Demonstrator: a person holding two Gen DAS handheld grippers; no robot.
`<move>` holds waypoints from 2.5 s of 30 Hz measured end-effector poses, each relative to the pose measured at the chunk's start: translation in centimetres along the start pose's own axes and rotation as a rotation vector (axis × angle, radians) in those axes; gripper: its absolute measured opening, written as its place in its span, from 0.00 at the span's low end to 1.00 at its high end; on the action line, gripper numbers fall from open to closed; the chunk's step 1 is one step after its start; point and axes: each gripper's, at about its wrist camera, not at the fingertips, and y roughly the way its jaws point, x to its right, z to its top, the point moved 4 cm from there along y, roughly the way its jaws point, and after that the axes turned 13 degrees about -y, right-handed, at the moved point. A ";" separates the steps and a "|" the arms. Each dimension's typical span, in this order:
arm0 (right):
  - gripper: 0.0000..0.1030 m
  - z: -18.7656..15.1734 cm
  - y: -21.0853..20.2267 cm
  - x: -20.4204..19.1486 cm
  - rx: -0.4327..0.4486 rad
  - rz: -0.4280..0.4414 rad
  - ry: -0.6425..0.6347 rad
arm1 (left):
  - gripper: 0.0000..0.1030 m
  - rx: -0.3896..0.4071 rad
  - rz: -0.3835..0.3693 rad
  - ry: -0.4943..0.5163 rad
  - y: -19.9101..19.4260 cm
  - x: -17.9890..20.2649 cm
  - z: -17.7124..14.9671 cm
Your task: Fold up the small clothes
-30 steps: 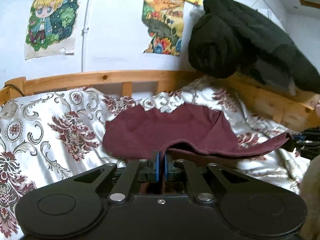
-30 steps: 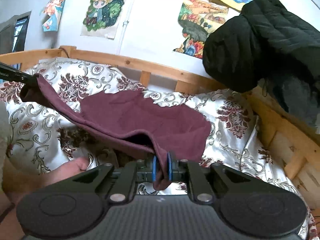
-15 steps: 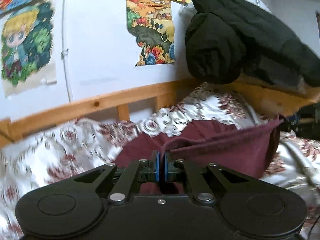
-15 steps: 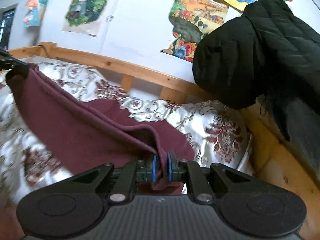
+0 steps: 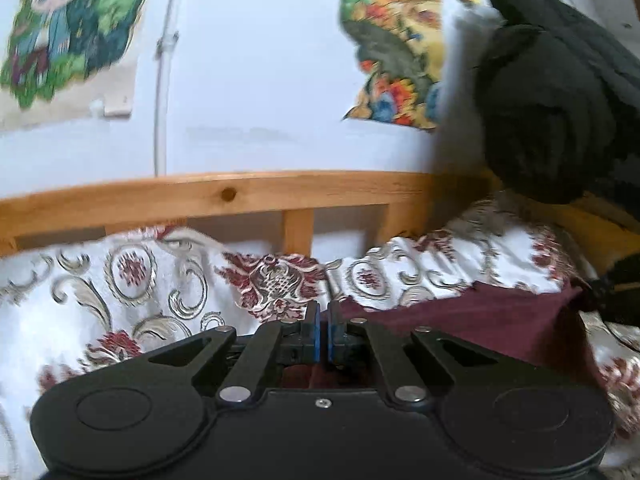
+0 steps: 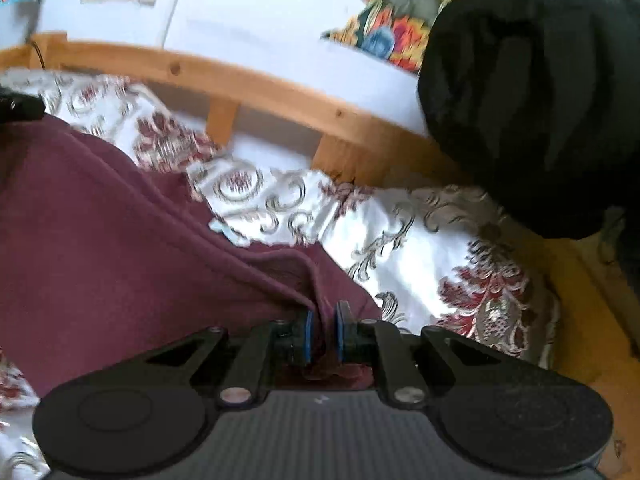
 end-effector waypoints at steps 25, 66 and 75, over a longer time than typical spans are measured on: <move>0.91 -4.8 6.3 2.1 0.045 0.132 0.406 | 0.83 -0.136 -0.075 -0.241 4.5 -5.7 -2.5; 0.04 -5.8 6.2 2.0 0.072 0.003 0.379 | 0.20 -0.220 -0.083 -0.238 6.5 -6.6 -5.4; 0.04 -7.4 6.7 1.9 0.033 0.018 0.410 | 0.38 -0.325 -0.058 -0.229 7.8 -6.6 -7.1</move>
